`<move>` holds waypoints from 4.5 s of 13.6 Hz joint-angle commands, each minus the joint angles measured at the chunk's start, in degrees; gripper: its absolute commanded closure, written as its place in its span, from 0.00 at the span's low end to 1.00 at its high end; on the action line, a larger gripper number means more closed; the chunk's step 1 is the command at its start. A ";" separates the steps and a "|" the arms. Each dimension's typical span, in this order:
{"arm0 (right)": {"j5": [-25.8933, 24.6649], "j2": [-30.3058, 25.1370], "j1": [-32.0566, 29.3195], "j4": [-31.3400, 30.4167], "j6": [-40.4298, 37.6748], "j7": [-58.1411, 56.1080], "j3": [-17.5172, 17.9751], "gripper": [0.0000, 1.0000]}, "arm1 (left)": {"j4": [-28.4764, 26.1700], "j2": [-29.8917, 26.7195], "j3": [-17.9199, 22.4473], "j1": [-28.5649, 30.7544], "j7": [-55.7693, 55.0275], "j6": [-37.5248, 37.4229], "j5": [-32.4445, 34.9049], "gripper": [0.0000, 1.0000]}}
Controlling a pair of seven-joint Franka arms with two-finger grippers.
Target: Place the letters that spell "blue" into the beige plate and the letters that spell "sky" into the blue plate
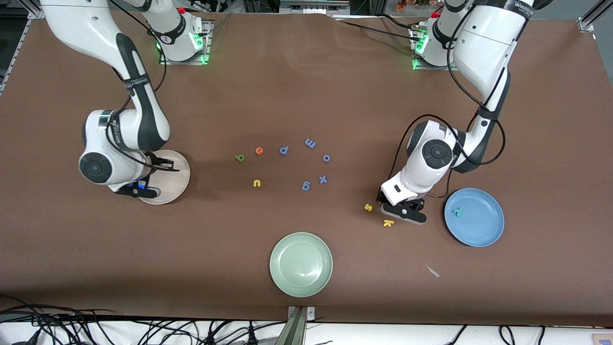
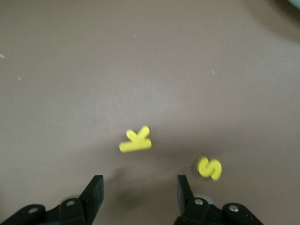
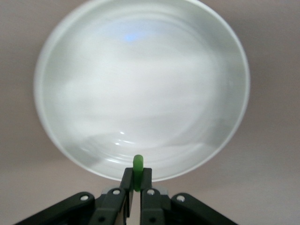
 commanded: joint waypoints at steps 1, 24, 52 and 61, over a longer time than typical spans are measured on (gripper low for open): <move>-0.02 -1.59 0.39 -2.21 0.20 -0.79 -0.28 0.01 | 6.43 4.60 0.45 -0.36 0.32 0.24 -1.14 0.29; 0.68 11.05 9.70 13.52 19.70 23.12 14.84 0.00 | 7.41 7.00 1.06 0.08 0.23 4.03 -1.14 0.53; 0.15 15.81 11.11 17.40 20.23 20.58 15.80 0.85 | -10.96 -6.11 6.16 -10.11 -23.30 -2.39 -17.09 0.41; 0.77 6.07 7.95 15.56 -4.45 -3.47 7.82 0.86 | -10.35 -5.15 6.16 -10.73 -33.25 -5.12 -6.50 0.43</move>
